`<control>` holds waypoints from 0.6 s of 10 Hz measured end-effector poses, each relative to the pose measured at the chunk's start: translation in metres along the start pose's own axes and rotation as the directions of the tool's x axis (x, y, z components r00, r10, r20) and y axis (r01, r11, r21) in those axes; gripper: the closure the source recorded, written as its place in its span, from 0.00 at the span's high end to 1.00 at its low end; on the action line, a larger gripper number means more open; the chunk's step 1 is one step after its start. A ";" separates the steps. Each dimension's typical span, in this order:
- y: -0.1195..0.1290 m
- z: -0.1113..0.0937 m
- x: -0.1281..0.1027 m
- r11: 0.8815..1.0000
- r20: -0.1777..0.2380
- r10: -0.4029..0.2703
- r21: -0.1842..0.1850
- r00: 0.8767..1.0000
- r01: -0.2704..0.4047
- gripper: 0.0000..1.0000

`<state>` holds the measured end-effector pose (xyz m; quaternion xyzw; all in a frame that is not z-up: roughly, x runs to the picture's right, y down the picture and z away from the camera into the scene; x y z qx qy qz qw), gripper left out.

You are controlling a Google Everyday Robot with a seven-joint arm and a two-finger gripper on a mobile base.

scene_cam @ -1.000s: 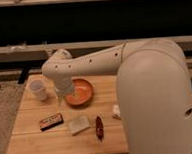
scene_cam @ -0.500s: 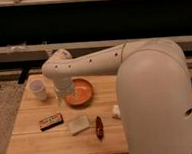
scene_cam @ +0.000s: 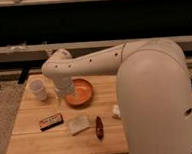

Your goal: Place the white sponge in the ceramic cup

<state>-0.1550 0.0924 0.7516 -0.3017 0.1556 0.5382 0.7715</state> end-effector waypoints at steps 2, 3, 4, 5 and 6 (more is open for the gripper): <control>-0.002 0.017 0.000 0.993 -0.038 -0.118 -0.027 0.992 0.117 0.65; 0.000 0.027 0.002 0.984 -0.058 -0.177 -0.044 0.982 0.175 0.65; 0.002 0.032 0.005 0.979 -0.075 -0.202 -0.056 0.976 0.198 0.65; 0.004 0.036 0.008 0.976 -0.088 -0.215 -0.063 0.973 0.210 0.65; 0.010 0.040 0.014 0.971 -0.109 -0.233 -0.074 0.966 0.226 0.65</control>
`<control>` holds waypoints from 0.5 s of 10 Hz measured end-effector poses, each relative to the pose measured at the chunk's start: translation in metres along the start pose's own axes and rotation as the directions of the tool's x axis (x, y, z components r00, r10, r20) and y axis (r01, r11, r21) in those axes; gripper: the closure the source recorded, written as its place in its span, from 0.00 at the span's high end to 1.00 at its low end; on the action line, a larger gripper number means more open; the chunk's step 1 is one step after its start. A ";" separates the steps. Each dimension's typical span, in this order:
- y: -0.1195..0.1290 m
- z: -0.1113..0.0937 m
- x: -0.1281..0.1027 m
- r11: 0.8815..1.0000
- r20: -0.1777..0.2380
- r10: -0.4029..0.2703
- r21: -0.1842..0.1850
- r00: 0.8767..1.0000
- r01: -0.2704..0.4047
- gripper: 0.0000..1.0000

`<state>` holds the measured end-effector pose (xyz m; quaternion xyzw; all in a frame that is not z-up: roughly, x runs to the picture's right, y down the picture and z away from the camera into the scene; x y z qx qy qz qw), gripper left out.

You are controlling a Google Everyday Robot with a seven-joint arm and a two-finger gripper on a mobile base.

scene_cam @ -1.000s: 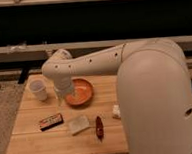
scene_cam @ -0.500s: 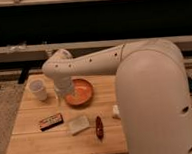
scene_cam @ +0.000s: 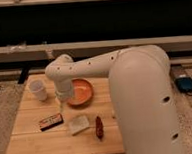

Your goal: Place the white sponge in the ceramic cup

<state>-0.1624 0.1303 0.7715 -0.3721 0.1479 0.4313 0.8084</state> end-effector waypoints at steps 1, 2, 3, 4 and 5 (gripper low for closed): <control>0.004 0.003 0.003 1.000 -0.010 -0.006 -0.004 1.000 0.006 0.65; 0.011 0.008 0.007 1.000 -0.026 -0.016 -0.010 1.000 0.016 0.65; 0.017 0.013 0.009 1.000 -0.041 -0.025 -0.013 0.999 0.024 0.65; 0.024 0.019 0.012 0.999 -0.057 -0.033 -0.016 0.998 0.032 0.65; 0.027 0.026 0.016 0.999 -0.073 -0.033 -0.016 0.997 0.032 0.65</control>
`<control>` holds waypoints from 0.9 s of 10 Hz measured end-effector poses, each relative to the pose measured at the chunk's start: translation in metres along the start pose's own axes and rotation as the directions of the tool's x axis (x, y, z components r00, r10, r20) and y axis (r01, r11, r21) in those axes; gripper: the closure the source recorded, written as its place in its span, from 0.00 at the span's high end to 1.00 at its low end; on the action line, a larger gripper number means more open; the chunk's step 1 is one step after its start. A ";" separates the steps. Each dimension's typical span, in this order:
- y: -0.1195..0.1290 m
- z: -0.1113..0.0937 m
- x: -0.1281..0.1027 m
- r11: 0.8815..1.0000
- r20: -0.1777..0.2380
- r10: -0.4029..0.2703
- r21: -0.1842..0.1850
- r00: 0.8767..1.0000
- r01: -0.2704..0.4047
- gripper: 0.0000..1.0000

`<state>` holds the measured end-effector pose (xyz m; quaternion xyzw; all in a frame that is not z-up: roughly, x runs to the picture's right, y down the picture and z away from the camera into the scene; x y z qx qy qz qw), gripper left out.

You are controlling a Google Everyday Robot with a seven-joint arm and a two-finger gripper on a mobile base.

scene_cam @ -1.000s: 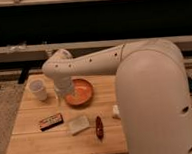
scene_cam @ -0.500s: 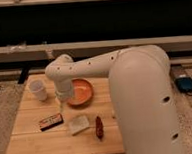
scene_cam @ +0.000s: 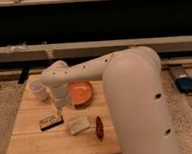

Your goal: Place the white sponge in the ceramic cup

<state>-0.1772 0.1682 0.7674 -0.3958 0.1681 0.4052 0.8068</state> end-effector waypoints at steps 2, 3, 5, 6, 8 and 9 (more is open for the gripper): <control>0.001 0.021 0.005 1.000 -0.036 0.012 0.001 0.999 -0.012 0.65; -0.004 0.031 0.007 1.000 -0.056 0.023 0.007 0.998 -0.023 0.65; -0.014 0.044 0.014 0.999 -0.102 0.037 0.031 0.994 -0.034 0.65; -0.015 0.048 0.014 0.999 -0.115 0.036 0.040 0.993 -0.031 0.65; -0.017 0.052 0.015 0.998 -0.129 0.030 0.054 0.991 -0.023 0.65; -0.019 0.054 0.016 0.998 -0.137 0.025 0.061 0.990 -0.017 0.65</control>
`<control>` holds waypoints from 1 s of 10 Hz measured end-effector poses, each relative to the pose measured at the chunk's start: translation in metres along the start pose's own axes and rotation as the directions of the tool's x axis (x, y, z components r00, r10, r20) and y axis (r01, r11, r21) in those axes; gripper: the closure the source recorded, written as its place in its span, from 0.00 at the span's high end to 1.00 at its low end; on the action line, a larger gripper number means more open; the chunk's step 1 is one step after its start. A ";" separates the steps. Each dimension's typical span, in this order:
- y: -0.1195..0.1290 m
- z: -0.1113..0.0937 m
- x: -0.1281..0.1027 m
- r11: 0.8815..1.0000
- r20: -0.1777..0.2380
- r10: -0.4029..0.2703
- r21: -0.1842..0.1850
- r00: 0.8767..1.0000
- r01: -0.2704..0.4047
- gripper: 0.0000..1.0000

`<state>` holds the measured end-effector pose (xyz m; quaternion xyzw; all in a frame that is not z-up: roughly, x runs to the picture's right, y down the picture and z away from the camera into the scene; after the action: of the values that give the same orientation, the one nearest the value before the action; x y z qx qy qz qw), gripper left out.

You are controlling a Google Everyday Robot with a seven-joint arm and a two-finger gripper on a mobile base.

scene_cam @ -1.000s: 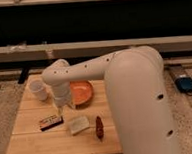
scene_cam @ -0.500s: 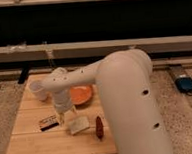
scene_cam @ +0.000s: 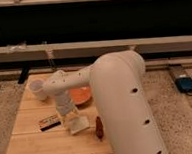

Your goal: Place the white sponge in the ceramic cup

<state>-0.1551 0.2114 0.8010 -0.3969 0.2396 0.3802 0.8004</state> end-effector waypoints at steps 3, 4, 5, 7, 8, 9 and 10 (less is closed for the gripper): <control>0.002 0.008 0.000 1.000 -0.024 -0.019 0.021 1.000 0.019 0.65; 0.000 0.011 0.001 0.999 -0.031 -0.020 0.028 0.999 0.021 0.65; -0.001 0.015 0.001 0.999 -0.037 -0.021 0.034 0.999 0.023 0.65; 0.001 0.020 -0.002 0.998 -0.048 -0.035 0.051 0.998 0.038 0.65; 0.001 0.021 -0.002 0.997 -0.052 -0.039 0.059 0.998 0.042 0.65; 0.000 0.023 -0.003 0.997 -0.056 -0.041 0.069 0.998 0.045 0.65; 0.002 0.025 -0.004 0.995 -0.059 -0.045 0.082 0.997 0.050 0.65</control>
<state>-0.1570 0.2310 0.8168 -0.3795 0.2687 0.3392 0.8178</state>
